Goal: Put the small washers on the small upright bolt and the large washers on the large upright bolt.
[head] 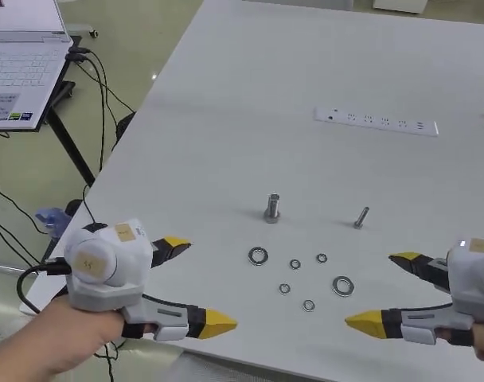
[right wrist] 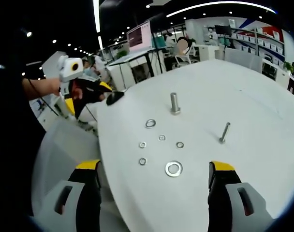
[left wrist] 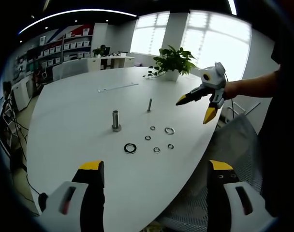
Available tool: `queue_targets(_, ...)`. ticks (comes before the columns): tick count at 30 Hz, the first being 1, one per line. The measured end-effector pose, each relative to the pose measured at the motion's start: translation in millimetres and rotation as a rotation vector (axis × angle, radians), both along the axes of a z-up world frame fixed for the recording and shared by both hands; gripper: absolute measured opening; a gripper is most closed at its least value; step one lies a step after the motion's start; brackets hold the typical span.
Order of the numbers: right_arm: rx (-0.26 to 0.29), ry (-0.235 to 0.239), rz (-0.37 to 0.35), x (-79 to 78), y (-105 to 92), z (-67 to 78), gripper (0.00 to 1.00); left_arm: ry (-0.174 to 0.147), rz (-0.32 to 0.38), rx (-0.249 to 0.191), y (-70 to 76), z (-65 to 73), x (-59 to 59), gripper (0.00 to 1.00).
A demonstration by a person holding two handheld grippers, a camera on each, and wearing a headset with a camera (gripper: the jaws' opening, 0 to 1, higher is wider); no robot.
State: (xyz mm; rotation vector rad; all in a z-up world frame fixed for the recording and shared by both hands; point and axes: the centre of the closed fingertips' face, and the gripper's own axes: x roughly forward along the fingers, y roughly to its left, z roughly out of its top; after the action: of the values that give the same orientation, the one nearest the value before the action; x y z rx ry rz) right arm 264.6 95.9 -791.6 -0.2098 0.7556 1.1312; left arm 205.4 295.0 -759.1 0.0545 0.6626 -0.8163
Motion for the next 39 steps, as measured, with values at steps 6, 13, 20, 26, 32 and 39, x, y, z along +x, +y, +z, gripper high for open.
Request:
queue_targets(6, -0.027, -0.013, 0.021, 7.9, 3.1, -0.2, 0.90, -0.002, 0.000, -0.010, -4.5, 0.4, 1.5, 0.88)
queue_targets(13, -0.056, -0.036, 0.043, 18.4, 8.2, -0.8, 0.84, -0.005, -0.009, -0.016, -9.3, 1.0, 2.1, 0.88)
queue_targets(20, -0.084, -0.050, 0.076, 25.6, 14.7, -2.2, 0.81, -0.017, -0.013, 0.005, -9.1, -0.1, 4.2, 0.88)
queue_targets(26, -0.128, -0.051, 0.108, 30.8, 19.0, -4.5, 0.77, -0.022, -0.014, -0.004, -10.6, 1.5, 5.7, 0.90)
queue_targets(32, -0.156, -0.034, 0.130, 33.4, 24.1, -7.1, 0.75, -0.018, -0.020, -0.016, -12.6, 2.2, 5.3, 0.93)
queue_targets(39, -0.208, -0.047, 0.175, 38.1, 31.0, -12.5, 0.72, -0.020, -0.029, -0.012, -12.6, 1.6, 5.3, 0.95)
